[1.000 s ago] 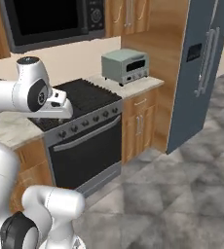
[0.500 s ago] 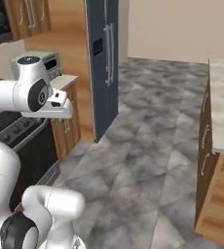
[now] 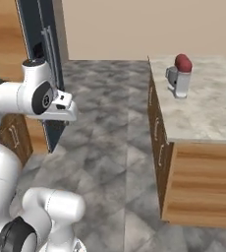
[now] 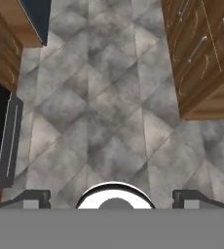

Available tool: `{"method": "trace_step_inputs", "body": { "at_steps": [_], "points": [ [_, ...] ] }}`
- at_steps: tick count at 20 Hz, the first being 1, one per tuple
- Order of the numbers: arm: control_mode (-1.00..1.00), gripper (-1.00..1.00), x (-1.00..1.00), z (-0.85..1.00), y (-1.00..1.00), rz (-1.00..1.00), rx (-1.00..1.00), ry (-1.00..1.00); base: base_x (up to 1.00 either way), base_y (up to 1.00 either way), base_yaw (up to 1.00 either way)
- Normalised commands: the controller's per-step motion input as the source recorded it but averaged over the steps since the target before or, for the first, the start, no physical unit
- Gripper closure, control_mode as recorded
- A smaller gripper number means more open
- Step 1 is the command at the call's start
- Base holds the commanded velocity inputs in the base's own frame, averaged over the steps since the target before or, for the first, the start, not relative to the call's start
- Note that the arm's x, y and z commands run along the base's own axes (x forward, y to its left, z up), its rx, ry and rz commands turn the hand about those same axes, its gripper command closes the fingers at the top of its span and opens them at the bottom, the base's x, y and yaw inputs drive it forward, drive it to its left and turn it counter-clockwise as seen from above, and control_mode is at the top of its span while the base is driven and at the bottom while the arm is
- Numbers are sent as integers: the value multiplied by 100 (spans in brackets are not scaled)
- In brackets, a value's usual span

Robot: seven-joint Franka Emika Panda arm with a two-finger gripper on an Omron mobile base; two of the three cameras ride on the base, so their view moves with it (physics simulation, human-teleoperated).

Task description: Navigate to the stand mixer.

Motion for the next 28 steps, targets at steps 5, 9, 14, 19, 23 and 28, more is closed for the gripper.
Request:
{"method": "trace_step_inputs", "body": {
  "at_steps": [5, 9, 14, 19, 23, 28],
  "points": [
    [100, -100, 0, 0, 0, 0, 0, 0, 100, -41, -12],
    [100, -100, 0, 0, 0, 0, 0, 0, 100, -42, -16],
    [100, -100, 0, 0, 0, 0, 0, 0, 100, -13, -29],
    [100, -100, 0, 0, 0, 0, 0, 0, 100, 6, -41],
    [100, -100, 0, 0, 0, 0, 0, 0, 100, 34, -49],
    [100, -100, 0, 0, 0, 0, 0, 0, 98, 49, -66]
  ]
}}
